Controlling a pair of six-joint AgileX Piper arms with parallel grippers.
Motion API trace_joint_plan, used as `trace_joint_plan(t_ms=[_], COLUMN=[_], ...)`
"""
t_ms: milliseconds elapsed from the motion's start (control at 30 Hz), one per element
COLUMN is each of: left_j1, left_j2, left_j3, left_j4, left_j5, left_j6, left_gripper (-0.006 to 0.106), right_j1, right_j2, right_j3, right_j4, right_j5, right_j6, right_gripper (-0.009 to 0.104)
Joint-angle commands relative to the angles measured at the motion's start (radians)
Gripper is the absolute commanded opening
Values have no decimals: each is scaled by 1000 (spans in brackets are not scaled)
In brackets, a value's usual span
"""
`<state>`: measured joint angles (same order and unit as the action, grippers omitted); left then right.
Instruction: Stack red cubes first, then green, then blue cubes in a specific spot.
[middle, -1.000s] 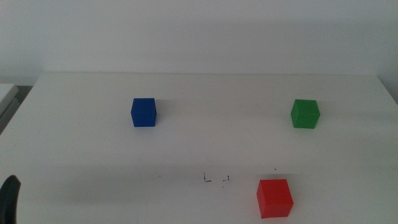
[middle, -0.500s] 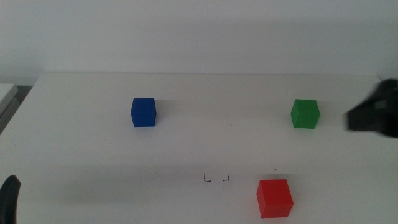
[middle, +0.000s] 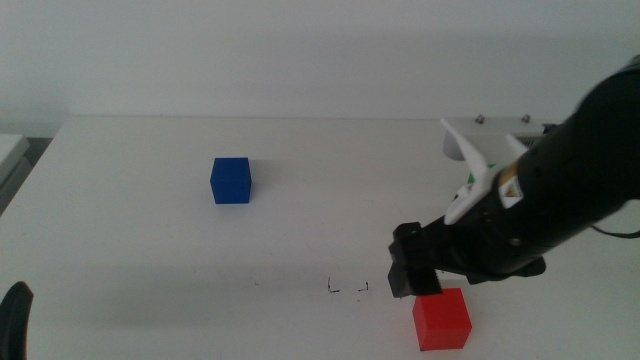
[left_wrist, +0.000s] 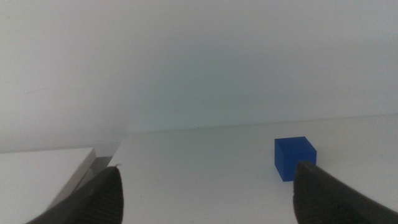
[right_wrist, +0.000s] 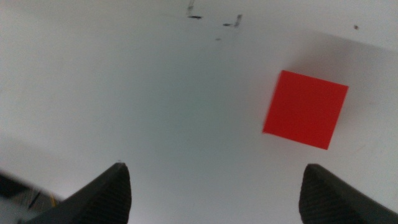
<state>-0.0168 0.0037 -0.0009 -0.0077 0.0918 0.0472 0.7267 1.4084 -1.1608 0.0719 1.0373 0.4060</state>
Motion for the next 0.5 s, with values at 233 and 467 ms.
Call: trace_joint_plan(t_ms=[233, 467], left_j1=[-3, -3], left_j2=[-4, -4], left_j3=[1, 1], left_j4=[1, 1], left_j5=[-5, -5], left_j6=[-11, -11], left_gripper=[94, 94], right_j1=[-13, -29], right_j2=[120, 135], right_j3=[13, 88], right_j4=[-158, -226], right_j5=[-25, -91], right_j6=[319, 371], right_gripper=[93, 93])
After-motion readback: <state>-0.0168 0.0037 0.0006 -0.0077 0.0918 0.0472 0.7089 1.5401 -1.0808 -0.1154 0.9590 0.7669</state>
